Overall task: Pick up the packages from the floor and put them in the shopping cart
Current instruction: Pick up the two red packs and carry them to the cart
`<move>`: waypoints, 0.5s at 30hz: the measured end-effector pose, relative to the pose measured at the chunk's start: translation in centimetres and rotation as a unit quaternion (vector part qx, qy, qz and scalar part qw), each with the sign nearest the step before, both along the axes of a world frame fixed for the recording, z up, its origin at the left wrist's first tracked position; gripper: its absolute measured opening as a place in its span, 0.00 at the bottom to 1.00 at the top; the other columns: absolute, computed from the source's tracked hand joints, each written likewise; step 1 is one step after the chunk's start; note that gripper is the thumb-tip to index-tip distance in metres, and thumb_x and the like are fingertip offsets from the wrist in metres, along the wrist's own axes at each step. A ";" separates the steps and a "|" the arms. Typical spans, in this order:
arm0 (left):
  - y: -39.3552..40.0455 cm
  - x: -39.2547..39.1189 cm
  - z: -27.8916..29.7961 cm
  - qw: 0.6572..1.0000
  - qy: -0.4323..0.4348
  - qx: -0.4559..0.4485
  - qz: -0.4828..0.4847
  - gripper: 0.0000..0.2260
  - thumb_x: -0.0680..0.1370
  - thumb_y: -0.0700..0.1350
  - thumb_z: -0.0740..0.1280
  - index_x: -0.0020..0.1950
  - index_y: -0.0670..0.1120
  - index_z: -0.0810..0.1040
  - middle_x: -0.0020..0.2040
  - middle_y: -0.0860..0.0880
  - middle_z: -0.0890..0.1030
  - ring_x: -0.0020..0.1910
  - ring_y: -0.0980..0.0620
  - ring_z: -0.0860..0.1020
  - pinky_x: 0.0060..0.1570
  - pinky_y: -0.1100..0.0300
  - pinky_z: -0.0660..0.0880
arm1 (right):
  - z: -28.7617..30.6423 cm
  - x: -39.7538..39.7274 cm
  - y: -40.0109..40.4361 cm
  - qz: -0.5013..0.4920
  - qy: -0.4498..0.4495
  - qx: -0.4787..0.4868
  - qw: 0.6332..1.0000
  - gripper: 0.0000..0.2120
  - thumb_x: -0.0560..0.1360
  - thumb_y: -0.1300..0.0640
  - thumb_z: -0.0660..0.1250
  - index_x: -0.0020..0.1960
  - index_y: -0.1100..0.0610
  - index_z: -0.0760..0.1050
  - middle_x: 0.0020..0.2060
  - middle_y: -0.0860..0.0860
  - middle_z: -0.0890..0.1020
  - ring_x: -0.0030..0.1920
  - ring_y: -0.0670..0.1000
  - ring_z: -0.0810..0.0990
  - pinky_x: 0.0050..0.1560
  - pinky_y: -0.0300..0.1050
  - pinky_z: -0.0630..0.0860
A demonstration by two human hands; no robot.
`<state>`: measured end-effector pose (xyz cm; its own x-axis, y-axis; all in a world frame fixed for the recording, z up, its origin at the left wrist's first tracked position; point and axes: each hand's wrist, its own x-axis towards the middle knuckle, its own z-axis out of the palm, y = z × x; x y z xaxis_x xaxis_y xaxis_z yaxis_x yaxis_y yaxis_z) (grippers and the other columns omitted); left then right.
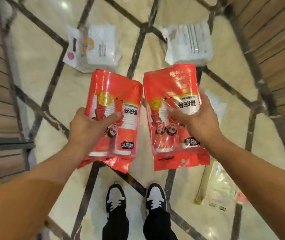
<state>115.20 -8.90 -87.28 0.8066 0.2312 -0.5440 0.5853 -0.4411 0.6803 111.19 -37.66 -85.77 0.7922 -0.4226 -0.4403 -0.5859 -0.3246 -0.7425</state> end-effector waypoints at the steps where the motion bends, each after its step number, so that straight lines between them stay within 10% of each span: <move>1: -0.6 1.2 4.0 1.000 -0.017 -0.007 -0.002 0.40 0.53 0.72 0.79 0.59 0.51 0.84 0.49 0.52 0.88 0.48 0.50 0.87 0.50 0.50 0.83 | 3.8 1.0 -0.7 -0.010 -0.012 -0.006 1.000 0.34 0.63 0.37 0.83 0.63 0.41 0.72 0.49 0.40 0.85 0.47 0.40 0.84 0.49 0.37 0.81; 4: -3.2 3.8 16.6 0.997 -0.069 -0.039 -0.025 0.31 0.62 0.64 0.83 0.59 0.51 0.84 0.48 0.53 0.88 0.47 0.51 0.87 0.54 0.47 0.83 | 15.8 2.7 -3.0 -0.042 -0.060 -0.025 0.997 0.45 0.56 0.30 0.80 0.69 0.42 0.72 0.52 0.43 0.86 0.50 0.48 0.86 0.55 0.55 0.84; 15: -14.9 4.4 57.6 0.931 -0.227 -0.220 -0.184 0.17 0.67 0.54 0.84 0.51 0.48 0.87 0.40 0.55 0.89 0.42 0.51 0.88 0.55 0.44 0.84 | 59.2 -8.1 -10.6 -0.230 -0.246 -0.141 0.931 0.36 0.59 0.26 0.76 0.58 0.48 0.82 0.48 0.44 0.88 0.49 0.45 0.86 0.54 0.48 0.82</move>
